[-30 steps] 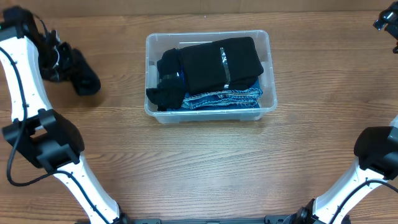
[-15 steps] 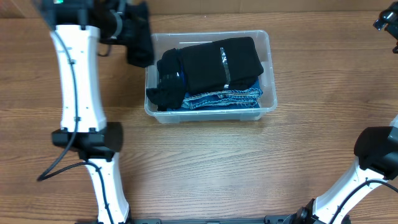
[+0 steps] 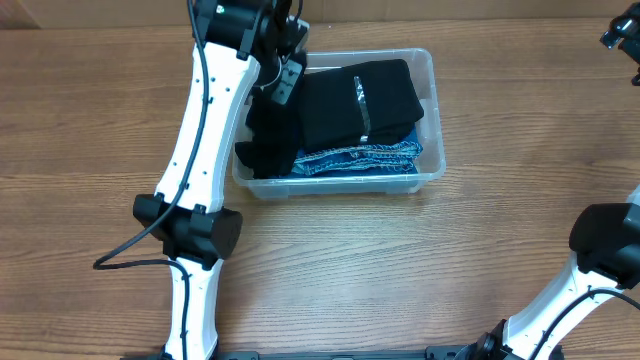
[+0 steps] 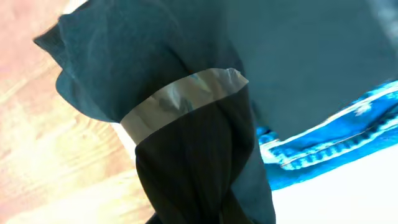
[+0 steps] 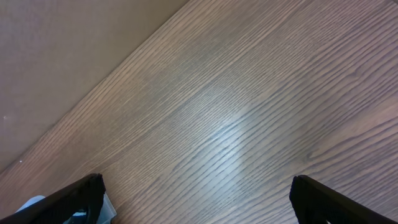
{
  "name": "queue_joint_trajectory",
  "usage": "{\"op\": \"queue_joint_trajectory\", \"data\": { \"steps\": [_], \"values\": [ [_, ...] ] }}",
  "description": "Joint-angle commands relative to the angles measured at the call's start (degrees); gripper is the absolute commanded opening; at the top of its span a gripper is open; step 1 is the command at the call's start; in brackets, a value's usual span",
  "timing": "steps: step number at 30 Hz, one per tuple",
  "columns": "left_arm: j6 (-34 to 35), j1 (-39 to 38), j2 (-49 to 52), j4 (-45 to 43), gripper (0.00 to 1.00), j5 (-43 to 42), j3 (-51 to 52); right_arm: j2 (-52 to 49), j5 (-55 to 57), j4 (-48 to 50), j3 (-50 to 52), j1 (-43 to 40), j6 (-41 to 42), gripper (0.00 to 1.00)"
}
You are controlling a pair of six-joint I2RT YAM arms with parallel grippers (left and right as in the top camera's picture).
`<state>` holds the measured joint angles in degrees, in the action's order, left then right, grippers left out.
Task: Pack container
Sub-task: 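Carry the black cloth into the container's left side with the left gripper, then release the black cloth and press it down with the left gripper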
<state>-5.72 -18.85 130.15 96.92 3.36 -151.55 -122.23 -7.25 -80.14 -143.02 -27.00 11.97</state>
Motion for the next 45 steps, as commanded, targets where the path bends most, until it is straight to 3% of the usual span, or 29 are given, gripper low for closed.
{"op": "queue_joint_trajectory", "data": {
  "steps": [1,9,10,12,14,18,21,23,25,27,28,29,37,45],
  "values": [
    [3.4,0.5,-0.9,-0.1,0.04,1.5,2.6,0.4,-0.2,0.3,-0.2,-0.2,0.0,1.00],
    [4.6,0.5,-0.9,-0.1,0.04,0.9,9.7,0.4,-0.2,0.3,-0.2,-0.2,0.0,1.00],
    [4.6,0.5,-0.9,-0.1,0.09,0.8,10.6,0.4,-0.1,0.3,-0.2,-0.2,0.0,1.00],
    [4.6,0.5,-0.9,-0.1,0.47,0.0,11.6,0.4,-0.2,0.3,-0.2,-0.2,0.0,1.00],
    [4.5,0.4,-0.9,-0.1,0.64,-0.4,11.6,0.4,-0.2,0.3,-0.2,-0.2,0.0,1.00],
    [3.1,0.4,-0.9,-0.1,0.76,-0.4,8.3,0.4,-0.1,0.3,-0.2,-0.2,0.0,1.00],
    [3.0,0.4,-1.2,-0.1,0.77,-0.5,2.3,0.4,-0.2,0.3,-0.2,-0.2,0.0,1.00],
    [3.0,0.3,-1.5,-0.2,0.75,-2.1,-1.1,0.4,-0.2,0.3,-0.2,-0.2,0.0,1.00],
    [2.9,0.3,-1.5,-1.2,0.63,-5.0,-3.1,0.4,-0.2,0.3,-0.2,-0.2,0.0,1.00],
    [2.9,0.1,-1.2,-1.5,0.38,-5.1,-2.9,0.4,-0.2,0.3,-0.2,-0.2,0.0,1.00],
    [3.0,0.0,-0.9,-1.7,0.13,-5.1,-2.1,0.4,-0.2,0.3,-0.2,-0.2,0.0,1.00],
    [3.2,0.0,-0.9,-2.1,0.04,-4.7,-1.3,0.4,-0.2,0.3,-0.2,-0.2,0.0,1.00],
    [7.3,0.2,-0.8,-9.2,0.04,-0.3,8.7,0.4,-0.2,0.3,-0.2,-0.2,0.0,1.00],
    [10.1,0.3,-0.8,-21.2,0.04,4.8,25.8,0.4,-0.2,0.3,-0.2,-0.2,0.0,1.00]
  ]
}}
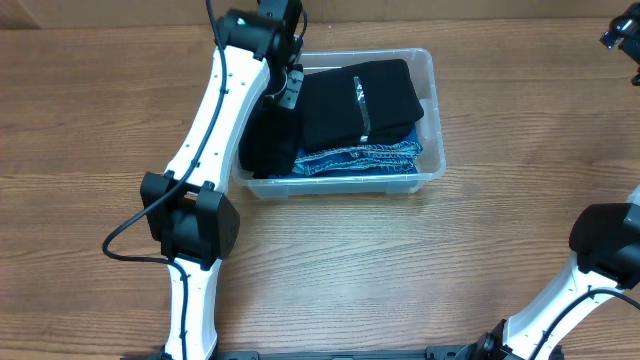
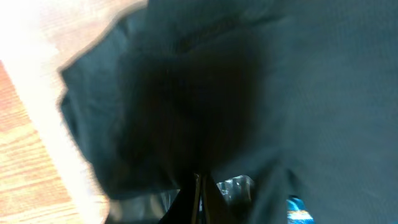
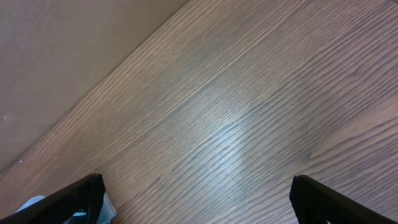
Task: Pack container
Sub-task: 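Release the black cloth and press it down with the left gripper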
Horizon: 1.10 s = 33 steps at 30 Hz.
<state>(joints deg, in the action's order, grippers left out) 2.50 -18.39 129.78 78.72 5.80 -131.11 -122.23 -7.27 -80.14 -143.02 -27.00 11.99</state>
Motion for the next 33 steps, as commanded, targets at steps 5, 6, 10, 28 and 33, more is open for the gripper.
{"op": "queue_joint_trajectory", "data": {
  "steps": [5,6,10,28,33],
  "values": [
    [3.4,1.2,-0.4,-11.0,0.04,2.3,16.3,0.4,-0.1,0.3,-0.2,-0.2,0.0,1.00],
    [3.5,1.6,-0.4,-11.1,0.04,2.3,16.6,0.4,-0.1,0.3,-0.2,-0.2,0.0,1.00],
    [3.5,3.6,-0.6,-10.1,0.04,2.1,14.2,0.4,-0.1,0.3,-0.2,-0.2,0.0,1.00],
    [0.0,4.0,-1.1,18.1,1.00,-8.5,-27.5,0.4,-0.1,0.3,-0.2,-0.2,0.0,1.00],
    [10.4,3.5,-5.5,18.1,1.00,-23.7,-28.6,0.4,-0.1,0.3,-0.2,-0.2,0.0,1.00]
  ]
}}
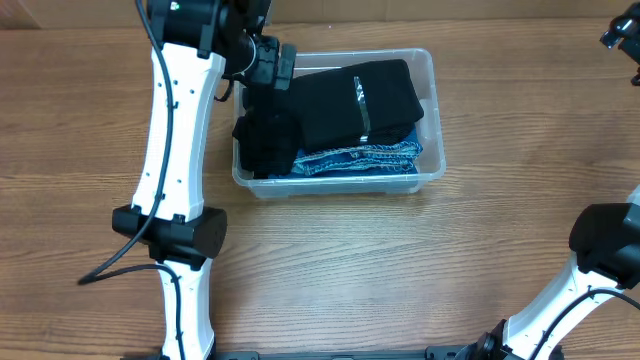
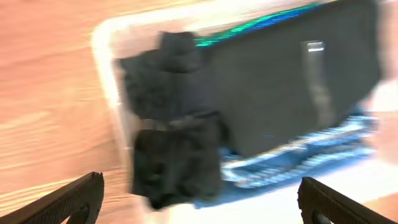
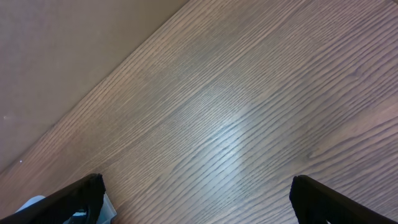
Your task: Pack container
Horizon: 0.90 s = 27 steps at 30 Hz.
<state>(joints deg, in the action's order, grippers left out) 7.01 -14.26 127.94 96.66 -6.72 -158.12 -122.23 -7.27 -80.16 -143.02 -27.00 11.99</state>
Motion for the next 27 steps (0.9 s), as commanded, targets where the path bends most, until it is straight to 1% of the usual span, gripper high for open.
{"op": "queue_joint_trajectory", "data": {
  "steps": [1,6,8,10,11,13,15,16,18,19,20,22,24,27],
  "values": [
    [5.9,-0.8,-3.7,0.1,1.00,-11.9,-1.6,0.4,-0.1,0.3,-0.2,-0.2,0.0,1.00],
    [5.4,-0.8,-3.7,0.1,1.00,-14.4,-1.4,0.4,-0.1,0.3,-0.2,-0.2,0.0,1.00],
    [1.6,-0.7,-4.0,0.1,1.00,-17.3,-1.4,0.4,-0.1,0.3,-0.2,-0.2,0.0,1.00],
    [-6.8,-0.6,-5.4,0.1,1.00,-18.8,-1.4,0.4,-0.1,0.3,-0.2,-0.2,0.0,1.00],
    [-7.9,-0.5,-6.3,0.1,1.00,-18.6,-1.4,0.4,-0.1,0.3,-0.2,-0.2,0.0,1.00],
    [-7.9,-0.1,-9.0,0.1,1.00,-17.1,-1.4,0.4,-0.1,0.3,-0.2,-0.2,0.0,1.00],
    [-7.9,1.2,-11.3,0.1,1.00,-13.8,-1.4,0.4,-0.1,0.3,-0.2,-0.2,0.0,1.00],
    [-7.9,1.6,-12.1,0.1,1.00,-11.7,-1.4,0.4,-0.1,0.3,-0.2,-0.2,0.0,1.00],
    [-7.9,1.9,-14.9,-0.3,1.00,-4.5,-1.4,0.4,-0.1,0.3,-0.2,-0.2,0.0,1.00],
    [-8.6,1.8,-16.3,-1.2,1.00,-1.6,-1.4,0.4,-0.1,0.3,-0.2,-0.2,0.0,1.00],
    [-10.8,1.7,-17.8,-2.9,1.00,-0.7,-1.4,0.4,-0.1,0.3,-0.2,-0.2,0.0,1.00],
    [-15.5,1.7,-20.9,-6.8,1.00,-0.8,-0.7,0.4,-0.1,0.3,-0.2,-0.2,0.0,1.00],
    [-16.3,1.7,-23.5,-9.7,1.00,-0.8,1.5,0.4,-0.1,0.3,-0.2,-0.2,0.0,1.00],
    [-16.9,1.7,-30.1,-18.3,1.00,-2.7,11.6,0.4,-0.1,0.3,-0.2,-0.2,0.0,1.00]
  ]
}}
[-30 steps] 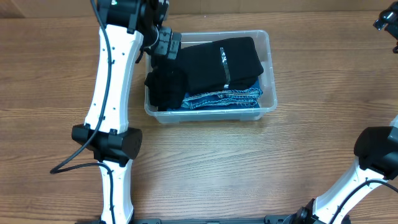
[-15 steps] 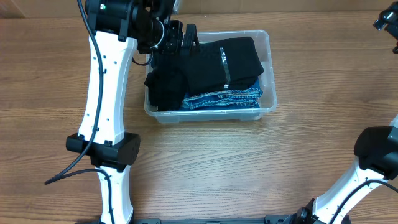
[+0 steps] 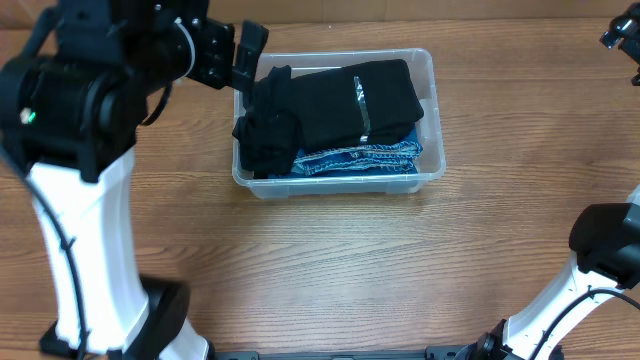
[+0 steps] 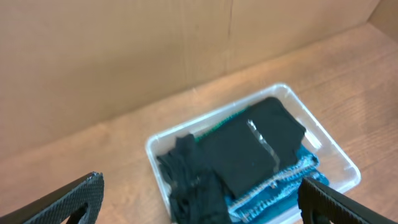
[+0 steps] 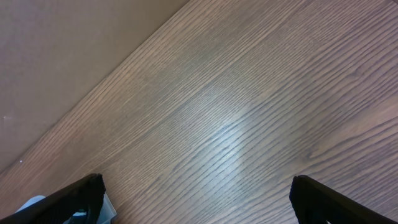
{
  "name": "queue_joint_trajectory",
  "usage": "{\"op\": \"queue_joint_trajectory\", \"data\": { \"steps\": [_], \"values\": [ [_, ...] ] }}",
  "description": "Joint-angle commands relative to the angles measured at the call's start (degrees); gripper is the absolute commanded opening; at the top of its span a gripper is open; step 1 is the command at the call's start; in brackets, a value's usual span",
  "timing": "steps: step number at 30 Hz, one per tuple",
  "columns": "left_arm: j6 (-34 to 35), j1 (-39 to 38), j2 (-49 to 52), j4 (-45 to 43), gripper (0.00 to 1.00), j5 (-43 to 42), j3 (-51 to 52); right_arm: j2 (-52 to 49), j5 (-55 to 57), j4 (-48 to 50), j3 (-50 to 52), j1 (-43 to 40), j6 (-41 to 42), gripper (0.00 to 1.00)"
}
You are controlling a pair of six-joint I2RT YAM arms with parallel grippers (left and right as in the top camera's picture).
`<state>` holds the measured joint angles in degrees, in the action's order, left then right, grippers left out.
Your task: Pack container
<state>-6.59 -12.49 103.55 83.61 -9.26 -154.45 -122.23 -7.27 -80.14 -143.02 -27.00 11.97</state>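
The clear plastic container stands at the table's back middle. Inside lie blue jeans, a flat folded black garment with a tape strip on top, and a crumpled black bundle at the left end. My left gripper hangs open high above the container's left rim, with nothing in it. The left wrist view looks down on the whole container and the bundle between the left gripper's spread fingertips. My right gripper is open over bare wood.
Wooden table all round the container. A brown cardboard wall rises behind it. The right arm's base stands at the right edge, and its wrist is parked at the far right corner.
My left gripper has gone from close over the container to high above it, still open. The wrist view now takes in the whole box. The clothes and the right arm have not moved.
At first my left gripper was at the container's left end with the taped black bundle right in front of it. Then it was shut down low in the black cloth. Later it stood open above the box with the bundle left inside, and now it is far up.
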Motion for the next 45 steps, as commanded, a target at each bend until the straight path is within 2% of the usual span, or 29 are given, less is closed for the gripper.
{"op": "queue_joint_trajectory", "data": {
  "steps": [1,8,17,21,24,27,29,32,33,38,45],
  "values": [
    [-3.5,0.0,-7.6,-8.2,1.00,-0.8,11.5,0.4,-0.1,0.3,-0.2,-0.2,0.0,1.00],
    [-3.7,0.2,-29.4,-36.2,1.00,-3.4,54.9,0.4,-0.1,0.3,-0.2,-0.2,0.0,1.00],
    [-3.7,0.3,-53.9,-55.3,1.00,-2.1,93.4,0.4,-0.1,0.3,-0.2,-0.2,0.0,1.00],
    [-3.3,3.6,-66.6,-66.3,1.00,-3.6,109.5,0.4,-0.1,0.3,-0.2,-0.2,0.0,1.00],
    [-3.2,5.9,-74.5,-70.6,1.00,-5.4,118.6,0.4,-0.1,0.3,-0.2,-0.2,0.0,1.00],
    [2.3,6.9,-82.4,-74.1,1.00,-5.4,126.7,0.4,-0.1,0.3,-0.2,-0.2,0.0,1.00],
    [8.0,6.9,-86.5,-76.5,1.00,-1.1,131.2,0.4,-0.1,0.3,-0.2,-0.2,0.0,1.00],
    [22.6,7.0,-91.6,-78.1,1.00,11.1,137.2,0.4,-0.1,0.3,-0.2,-0.2,0.0,1.00],
    [24.8,7.3,-92.5,-78.1,1.00,13.4,138.7,0.4,-0.1,0.3,-0.2,-0.2,0.0,1.00],
    [23.8,10.5,-95.7,-78.1,1.00,14.8,144.4,0.4,-0.1,0.3,-0.2,-0.2,0.0,1.00],
    [22.4,13.8,-102.8,-76.4,1.00,12.2,150.2,0.4,-0.1,0.3,-0.2,-0.2,0.0,1.00]
  ]
}}
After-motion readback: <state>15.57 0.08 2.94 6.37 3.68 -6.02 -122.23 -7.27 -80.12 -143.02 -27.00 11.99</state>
